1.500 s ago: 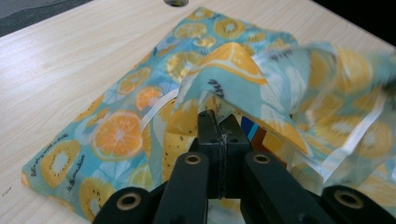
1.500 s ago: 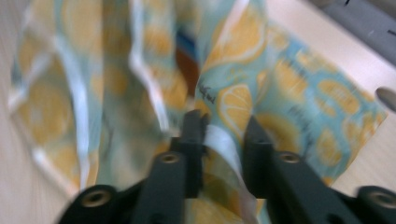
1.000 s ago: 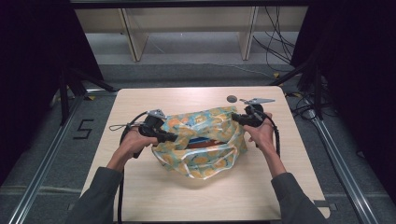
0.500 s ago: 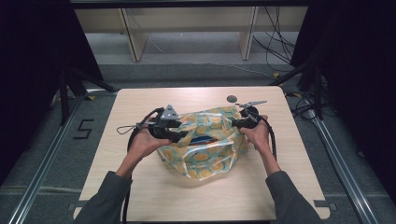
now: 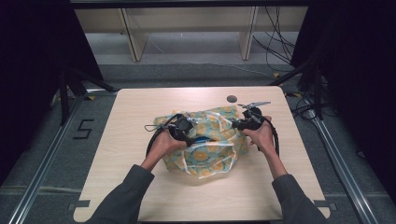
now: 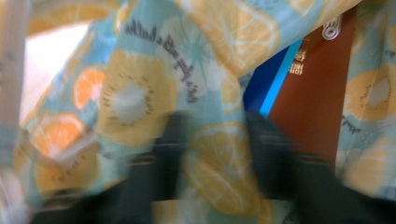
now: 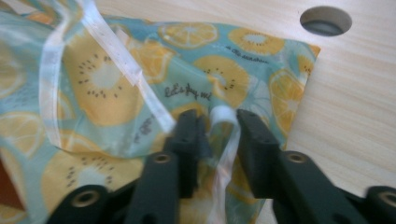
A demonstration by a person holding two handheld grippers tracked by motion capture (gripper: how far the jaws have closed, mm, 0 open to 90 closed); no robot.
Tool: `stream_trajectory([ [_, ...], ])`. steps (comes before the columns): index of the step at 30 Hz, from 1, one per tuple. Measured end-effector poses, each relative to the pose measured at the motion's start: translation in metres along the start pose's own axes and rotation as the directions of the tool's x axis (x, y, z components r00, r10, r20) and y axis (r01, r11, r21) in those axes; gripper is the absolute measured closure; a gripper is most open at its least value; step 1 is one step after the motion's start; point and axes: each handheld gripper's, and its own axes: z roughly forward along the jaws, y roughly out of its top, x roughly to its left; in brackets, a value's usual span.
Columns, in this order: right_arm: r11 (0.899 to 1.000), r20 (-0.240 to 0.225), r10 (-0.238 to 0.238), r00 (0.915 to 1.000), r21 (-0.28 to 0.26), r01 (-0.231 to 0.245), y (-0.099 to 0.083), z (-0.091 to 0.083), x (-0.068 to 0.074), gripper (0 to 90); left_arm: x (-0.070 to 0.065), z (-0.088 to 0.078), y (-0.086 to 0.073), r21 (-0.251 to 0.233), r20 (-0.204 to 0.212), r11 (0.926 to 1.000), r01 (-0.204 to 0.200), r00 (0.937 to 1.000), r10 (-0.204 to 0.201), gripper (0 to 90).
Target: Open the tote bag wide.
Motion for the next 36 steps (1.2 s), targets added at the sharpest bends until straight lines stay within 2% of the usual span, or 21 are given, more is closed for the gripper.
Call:
stream_trajectory([
  [2,1.0,-0.007,-0.029,0.9995,-0.003,0.029,0.001,-0.011,0.002,62.1,0.004,-0.002,-0.001,-0.024,0.062,0.9997,0.006,0.9981,-0.005,79.1],
  [4,0.996,-0.025,-0.072,0.9971,-0.055,0.07,0.002,-0.024,0.004,56.8,0.008,-0.006,-0.002,-0.048,0.054,0.9987,0.02,0.9984,-0.017,87.5],
  [5,0.997,-0.043,-0.037,0.9984,-0.066,0.034,0.002,-0.033,0.01,55.0,0.009,-0.007,-0.003,-0.068,0.064,0.997,0.038,0.9974,-0.033,89.0],
  [7,0.99,-0.057,-0.091,0.9942,-0.111,0.085,0.002,-0.051,0.015,54.6,0.013,-0.012,-0.003,-0.075,0.078,0.9965,0.037,0.9964,-0.031,89.5],
  [10,0.981,-0.128,-0.155,0.9796,-0.141,0.137,0.002,-0.078,0.034,53.0,0.019,-0.018,-0.002,-0.108,0.094,0.9897,0.094,0.992,-0.084,89.5],
  [12,0.967,-0.124,-0.194,0.9732,-0.192,0.168,0.003,-0.09,0.049,52.2,0.023,-0.02,0.0,-0.121,0.112,0.987,0.106,0.9894,-0.092,89.5],
  [14,0.962,-0.186,-0.235,0.9541,-0.185,0.2,0.003,-0.098,0.063,52.0,0.028,-0.022,0.001,-0.117,0.133,0.9857,0.121,0.9855,-0.105,89.6],
  [15,0.962,-0.196,-0.237,0.9517,-0.185,0.201,0.003,-0.099,0.072,52.0,0.029,-0.021,0.002,-0.12,0.132,0.983,0.139,0.9837,-0.122,89.5],
  [18,0.953,-0.255,-0.285,0.9241,-0.176,0.245,0.002,-0.095,0.094,51.2,0.036,-0.021,0.003,-0.098,0.136,0.9851,0.141,0.9826,-0.127,89.6],
  [20,0.942,-0.293,-0.328,0.898,-0.171,0.288,-0.001,-0.084,0.108,51.1,0.04,-0.02,0.003,-0.095,0.147,0.9821,0.163,0.978,-0.148,89.5],
  [21,0.952,-0.313,-0.306,0.899,-0.12,0.282,-0.005,-0.079,0.117,50.3,0.042,-0.02,0.003,-0.088,0.156,0.9822,0.166,0.9762,-0.151,89.5],
  [22,0.948,-0.327,-0.318,0.8898,-0.105,0.3,-0.007,-0.072,0.123,49.8,0.044,-0.019,0.003,-0.081,0.157,0.9832,0.164,0.9762,-0.149,89.5],
  [25,0.926,-0.301,-0.37,0.8787,-0.047,0.374,-0.012,-0.047,0.136,49.4,0.046,-0.017,0.002,-0.068,0.171,0.9831,0.17,0.9727,-0.157,89.5],
  [27,0.926,-0.301,-0.364,0.8813,-0.022,0.376,-0.013,-0.035,0.137,50.7,0.047,-0.015,0.002,-0.065,0.166,0.9827,0.174,0.9729,-0.161,89.5],
  [28,0.919,-0.3,-0.381,0.8747,-0.013,0.395,-0.014,-0.029,0.137,55.5,0.048,-0.014,0.002,-0.07,0.174,0.9817,0.177,0.9712,-0.163,89.5],
  [29,0.919,-0.307,-0.376,0.8744,-0.002,0.394,-0.015,-0.026,0.137,62.5,0.049,-0.014,0.002,-0.067,0.175,0.9808,0.183,0.97,-0.169,89.5],
  [31,0.908,-0.355,-0.392,0.8488,0.001,0.419,-0.019,-0.022,0.135,80.1,0.051,-0.014,0.0,-0.07,0.176,0.9781,0.196,0.9676,-0.181,89.5],
  [32,0.904,-0.363,-0.394,0.8441,0.009,0.426,-0.021,-0.024,0.134,84.8,0.052,-0.013,0.0,-0.075,0.181,0.9747,0.21,0.9642,-0.194,89.6],
  [33,0.898,-0.375,-0.403,0.8349,0.014,0.44,-0.024,-0.025,0.134,88.6,0.054,-0.013,-0.001,-0.068,0.182,0.9784,0.195,0.9667,-0.18,89.5],
  [34,0.894,-0.367,-0.409,0.8354,0.02,0.447,-0.026,-0.027,0.134,90.0,0.056,-0.012,-0.001,-0.07,0.181,0.9763,0.205,0.9651,-0.189,89.5],
  [36,0.893,-0.389,-0.408,0.8258,0.019,0.451,-0.03,-0.03,0.134,90.0,0.058,-0.011,-0.003,-0.077,0.173,0.9694,0.233,0.9607,-0.217,89.6],
])
